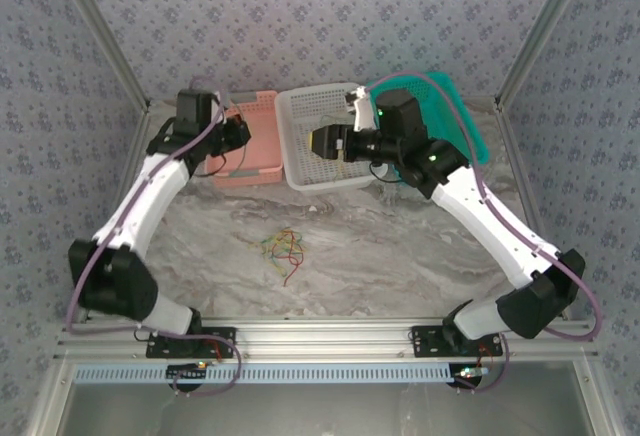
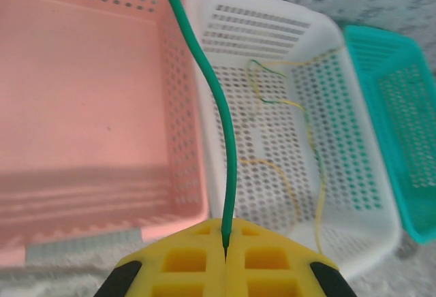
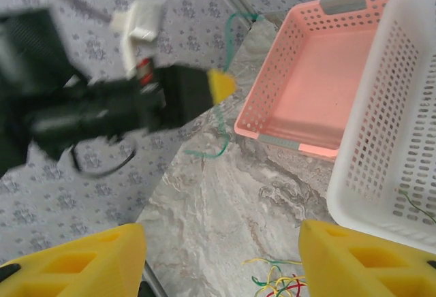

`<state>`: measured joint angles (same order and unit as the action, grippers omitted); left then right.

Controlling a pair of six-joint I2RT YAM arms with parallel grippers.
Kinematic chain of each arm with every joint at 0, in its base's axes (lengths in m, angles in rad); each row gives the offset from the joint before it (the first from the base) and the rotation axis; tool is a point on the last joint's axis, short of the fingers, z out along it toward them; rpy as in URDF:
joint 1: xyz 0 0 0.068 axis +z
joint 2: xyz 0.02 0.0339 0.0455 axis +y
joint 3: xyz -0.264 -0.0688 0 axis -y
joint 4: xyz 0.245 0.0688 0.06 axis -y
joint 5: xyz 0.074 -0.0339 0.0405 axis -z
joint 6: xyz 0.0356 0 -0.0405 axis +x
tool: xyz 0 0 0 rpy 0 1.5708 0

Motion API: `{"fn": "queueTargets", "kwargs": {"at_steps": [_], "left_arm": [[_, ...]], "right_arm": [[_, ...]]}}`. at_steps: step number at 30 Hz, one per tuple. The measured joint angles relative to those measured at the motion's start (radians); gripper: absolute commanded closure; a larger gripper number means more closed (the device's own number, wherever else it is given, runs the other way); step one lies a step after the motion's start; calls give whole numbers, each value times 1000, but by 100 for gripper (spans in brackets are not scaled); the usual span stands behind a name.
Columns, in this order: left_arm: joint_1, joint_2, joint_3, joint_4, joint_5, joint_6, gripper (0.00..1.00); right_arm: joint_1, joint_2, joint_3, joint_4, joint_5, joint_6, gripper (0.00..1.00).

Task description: Untangle the cables

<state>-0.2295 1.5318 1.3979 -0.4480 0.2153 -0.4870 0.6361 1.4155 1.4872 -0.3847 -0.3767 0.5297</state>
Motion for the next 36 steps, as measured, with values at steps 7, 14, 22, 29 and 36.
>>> {"fn": "queueTargets", "kwargs": {"at_steps": [7, 14, 22, 29, 36], "left_arm": [[5, 291, 189, 27, -101, 43, 100], [21, 478, 325, 18, -168, 69, 56], [14, 389, 252, -9, -212, -19, 44], [-37, -74, -49, -59, -198, -137, 52], [-176, -413, -405, -178, -128, -305, 59]], "right_arm": [[79, 12, 0, 0, 76, -45, 37], [103, 14, 0, -12, 116, -64, 37], [109, -49, -168, -54, 174, -108, 41], [200, -68, -377, -86, 188, -116, 56], [270, 107, -380, -45, 114, -24, 64]]}}
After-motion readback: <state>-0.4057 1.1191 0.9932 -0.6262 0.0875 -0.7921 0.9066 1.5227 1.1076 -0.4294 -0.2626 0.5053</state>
